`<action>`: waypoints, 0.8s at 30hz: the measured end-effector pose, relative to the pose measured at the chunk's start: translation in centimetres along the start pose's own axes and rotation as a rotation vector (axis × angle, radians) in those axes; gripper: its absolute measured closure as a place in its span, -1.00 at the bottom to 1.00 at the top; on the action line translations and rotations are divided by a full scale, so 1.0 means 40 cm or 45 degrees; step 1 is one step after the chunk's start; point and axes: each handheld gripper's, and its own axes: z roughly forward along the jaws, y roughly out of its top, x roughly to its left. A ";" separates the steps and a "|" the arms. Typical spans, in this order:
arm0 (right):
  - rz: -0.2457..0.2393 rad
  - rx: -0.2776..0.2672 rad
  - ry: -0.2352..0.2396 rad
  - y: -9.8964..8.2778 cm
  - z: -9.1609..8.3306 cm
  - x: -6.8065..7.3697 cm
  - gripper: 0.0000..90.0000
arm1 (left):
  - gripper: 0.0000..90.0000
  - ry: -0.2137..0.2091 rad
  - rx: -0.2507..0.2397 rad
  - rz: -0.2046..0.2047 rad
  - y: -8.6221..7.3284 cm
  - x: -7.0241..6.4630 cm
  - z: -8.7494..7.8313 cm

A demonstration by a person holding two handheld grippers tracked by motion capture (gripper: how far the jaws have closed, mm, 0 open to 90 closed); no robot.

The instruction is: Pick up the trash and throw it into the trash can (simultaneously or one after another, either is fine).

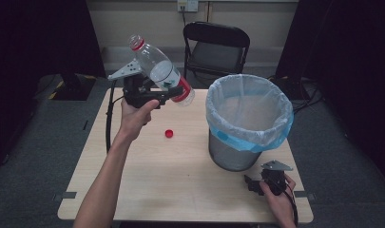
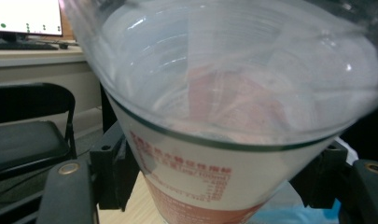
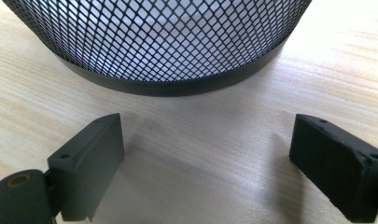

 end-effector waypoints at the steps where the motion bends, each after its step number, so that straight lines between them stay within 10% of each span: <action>1: -0.002 -0.001 -0.001 0.000 0.000 0.000 -0.79 | -0.39 -0.006 -0.006 -0.003 0.005 -0.004 0.005; 24: -0.002 0.000 0.002 0.000 0.000 0.000 -0.79 | -0.38 -0.202 -0.060 -0.001 0.075 -0.101 0.135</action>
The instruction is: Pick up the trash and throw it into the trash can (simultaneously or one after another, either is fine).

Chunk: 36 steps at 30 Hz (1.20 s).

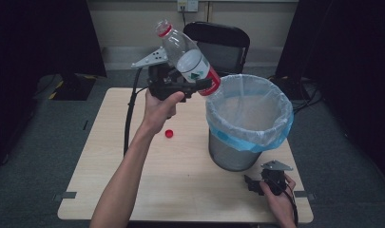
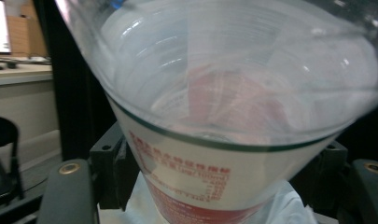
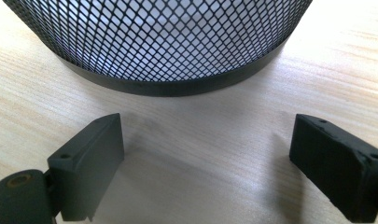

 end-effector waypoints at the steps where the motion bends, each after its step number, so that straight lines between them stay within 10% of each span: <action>1: 0.000 0.000 0.000 0.000 0.000 0.000 -0.79 | -0.38 -0.023 0.011 0.005 0.001 -0.008 0.020; 16: -0.002 0.001 0.002 0.000 0.000 -0.001 -0.79 | -0.41 -0.087 0.175 -0.017 -0.046 -0.012 0.146; 36: -0.003 0.001 0.002 0.000 0.000 -0.001 -0.79 | -0.46 -0.054 0.193 -0.008 -0.067 0.003 0.138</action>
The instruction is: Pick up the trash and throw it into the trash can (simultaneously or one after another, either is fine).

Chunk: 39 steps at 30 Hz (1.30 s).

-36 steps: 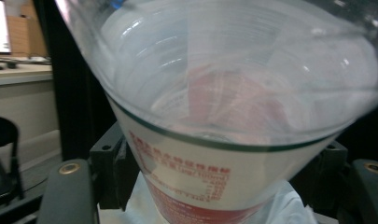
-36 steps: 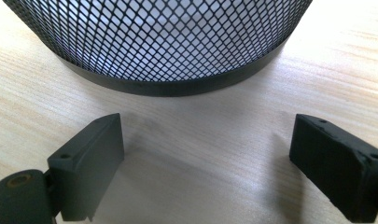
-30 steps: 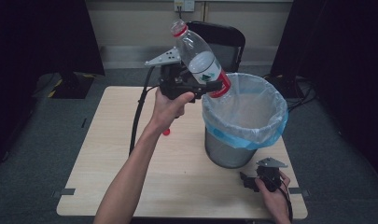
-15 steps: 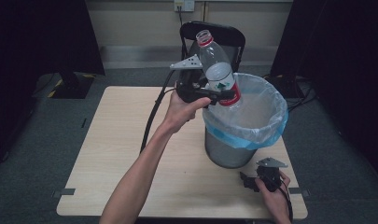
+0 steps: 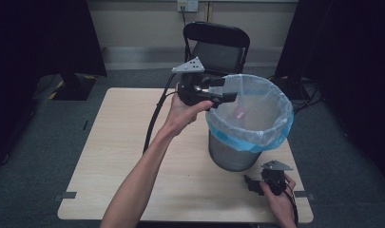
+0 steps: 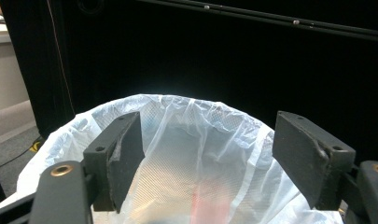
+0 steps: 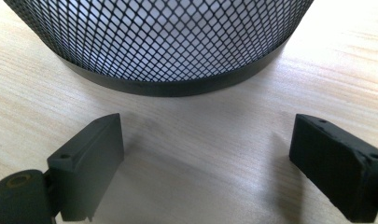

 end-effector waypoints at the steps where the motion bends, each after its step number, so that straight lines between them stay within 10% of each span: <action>1: -0.003 -0.002 0.001 0.000 0.000 0.000 -0.79 | -0.46 0.003 0.001 0.003 -0.001 0.002 -0.006; 21: -0.004 0.000 0.001 0.000 0.000 -0.001 -0.80 | -0.45 0.224 -0.005 -0.048 -0.079 0.089 -0.190; 39: -0.004 0.000 0.001 0.000 0.000 -0.001 -0.80 | -0.40 0.338 0.134 -0.093 -0.205 0.165 -0.242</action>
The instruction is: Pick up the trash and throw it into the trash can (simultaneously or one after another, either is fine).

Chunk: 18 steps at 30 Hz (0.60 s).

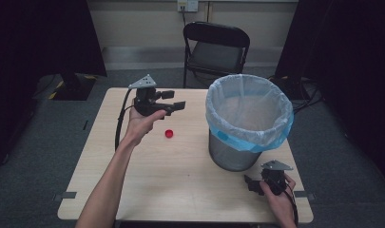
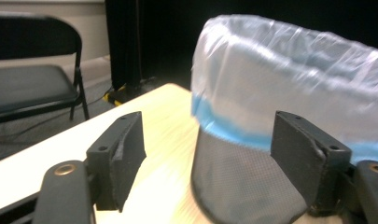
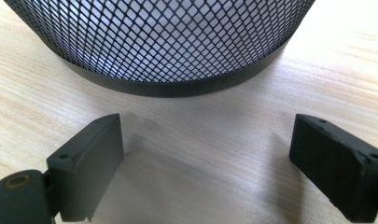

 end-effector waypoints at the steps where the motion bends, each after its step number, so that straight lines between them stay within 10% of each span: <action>1: 0.000 0.000 0.000 0.000 0.000 0.000 -0.80 | -0.39 0.014 0.017 -0.023 -0.020 0.014 0.000; 18: 0.000 0.000 0.000 0.000 0.000 0.000 -0.80 | -0.42 0.137 0.233 -0.085 -0.179 0.103 0.034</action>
